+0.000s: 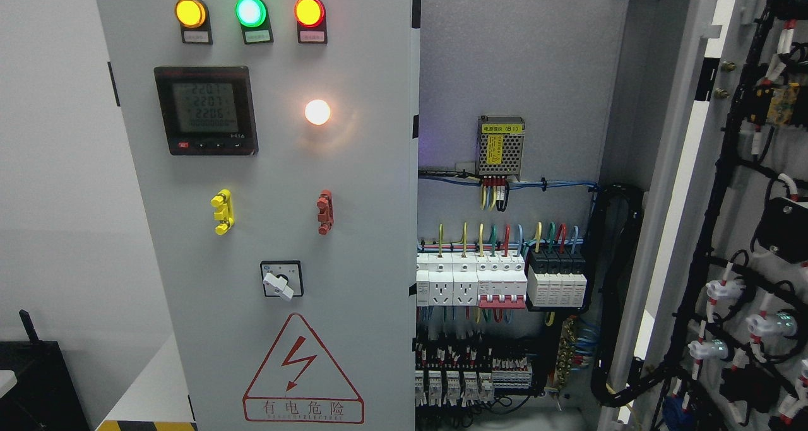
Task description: Open door with both hands
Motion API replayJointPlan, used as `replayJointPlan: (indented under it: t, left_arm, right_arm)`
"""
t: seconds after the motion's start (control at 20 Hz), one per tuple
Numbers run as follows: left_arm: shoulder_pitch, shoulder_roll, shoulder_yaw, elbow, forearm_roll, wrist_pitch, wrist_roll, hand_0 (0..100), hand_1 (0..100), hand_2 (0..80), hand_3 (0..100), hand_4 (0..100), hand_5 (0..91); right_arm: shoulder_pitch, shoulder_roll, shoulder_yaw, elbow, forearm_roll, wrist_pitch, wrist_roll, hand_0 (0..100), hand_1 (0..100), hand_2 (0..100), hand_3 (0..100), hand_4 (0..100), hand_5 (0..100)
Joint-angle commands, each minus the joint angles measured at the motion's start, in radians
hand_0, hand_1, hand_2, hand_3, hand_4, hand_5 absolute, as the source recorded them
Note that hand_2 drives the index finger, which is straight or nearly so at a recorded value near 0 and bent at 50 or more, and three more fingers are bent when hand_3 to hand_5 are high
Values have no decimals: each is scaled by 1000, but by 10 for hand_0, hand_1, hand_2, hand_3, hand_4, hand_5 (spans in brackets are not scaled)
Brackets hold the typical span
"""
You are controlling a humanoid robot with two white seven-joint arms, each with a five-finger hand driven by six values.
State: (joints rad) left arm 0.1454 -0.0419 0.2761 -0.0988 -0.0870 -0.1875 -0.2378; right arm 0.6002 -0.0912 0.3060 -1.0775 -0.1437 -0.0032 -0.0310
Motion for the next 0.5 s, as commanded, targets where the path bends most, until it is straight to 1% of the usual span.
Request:
replayJointPlan:
  t: [0.0,0.1,0.2,0.45]
  left_arm:
    - [-9,-4,41,7,6,2,0,120,389,0,0,0,0]
    - [-9,-4,40,7,6,2,0,120,389,0,0,0,0]
    - [-9,-4,40,7,4,2,0,120,389,0,0,0,0]
    - [-10,-4,34,7,-4,0,3,120,389,0,0,0,0]
  right_arm:
    - [131,-81,-2,-553,38,-32,0,120,389,0,0,0,0]
    - [173,-88,1,-610,38,-108,0,120,389,0,0,0,0]
    - [197,-107,2,-642,36,-196,2,120,389,0,0,0,0]
    - [220,-113,-1,-680,30,-326,5,120,389,0,0,0,0]
